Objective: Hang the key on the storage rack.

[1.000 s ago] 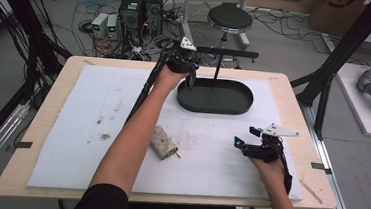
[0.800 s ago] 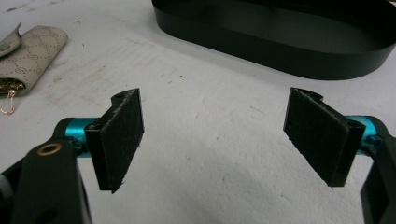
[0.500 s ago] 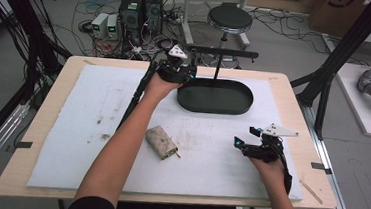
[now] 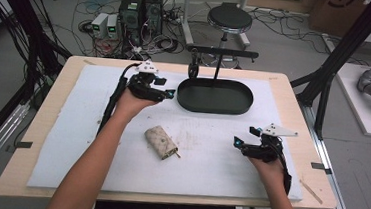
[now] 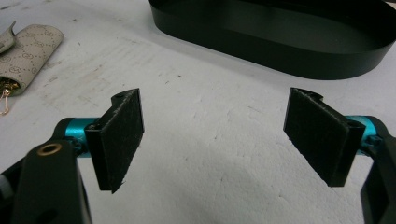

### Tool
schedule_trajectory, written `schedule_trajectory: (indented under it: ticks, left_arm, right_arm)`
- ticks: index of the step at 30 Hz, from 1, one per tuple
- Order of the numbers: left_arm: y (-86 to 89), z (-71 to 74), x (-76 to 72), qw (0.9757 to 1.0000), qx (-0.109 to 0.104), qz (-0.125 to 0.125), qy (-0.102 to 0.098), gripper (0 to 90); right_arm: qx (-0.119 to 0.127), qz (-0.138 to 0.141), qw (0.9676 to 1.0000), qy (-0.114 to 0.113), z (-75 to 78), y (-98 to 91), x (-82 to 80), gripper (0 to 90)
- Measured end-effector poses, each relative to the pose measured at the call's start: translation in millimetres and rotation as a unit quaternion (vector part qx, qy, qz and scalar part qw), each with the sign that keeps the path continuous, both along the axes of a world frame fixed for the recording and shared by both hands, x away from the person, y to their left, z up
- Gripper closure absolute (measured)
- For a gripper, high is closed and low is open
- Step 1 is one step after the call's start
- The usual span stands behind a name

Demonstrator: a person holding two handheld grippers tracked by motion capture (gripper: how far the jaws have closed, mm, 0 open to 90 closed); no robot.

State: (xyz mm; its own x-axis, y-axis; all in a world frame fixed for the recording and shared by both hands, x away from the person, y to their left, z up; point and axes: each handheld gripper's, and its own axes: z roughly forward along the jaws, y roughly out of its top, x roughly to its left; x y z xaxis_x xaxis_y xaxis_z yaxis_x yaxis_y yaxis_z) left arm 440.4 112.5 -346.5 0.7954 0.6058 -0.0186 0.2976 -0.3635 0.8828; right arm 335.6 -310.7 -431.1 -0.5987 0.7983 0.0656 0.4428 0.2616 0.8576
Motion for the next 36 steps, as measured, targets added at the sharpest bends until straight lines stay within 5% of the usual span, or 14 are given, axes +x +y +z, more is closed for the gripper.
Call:
schedule_trajectory:
  ticks: [21,27,36]
  left_arm:
    - [78.0,-44.8,-65.8,0.9991,-0.037,0.007,0.018,26.8]
    - [92.6,-52.1,-81.8,0.9998,-0.020,0.001,0.006,24.3]
    - [111.0,-59.7,-96.7,0.9988,-0.047,0.007,-0.008,19.1]
  right_arm:
    - [0.000,-0.002,1.0000,0.003,0.4,3.2,1.4,20.5]
    - [0.001,-0.004,1.0000,0.003,0.2,2.0,1.0,20.5]
    - [-0.001,-0.003,1.0000,0.003,-1.2,3.3,3.9,20.5]
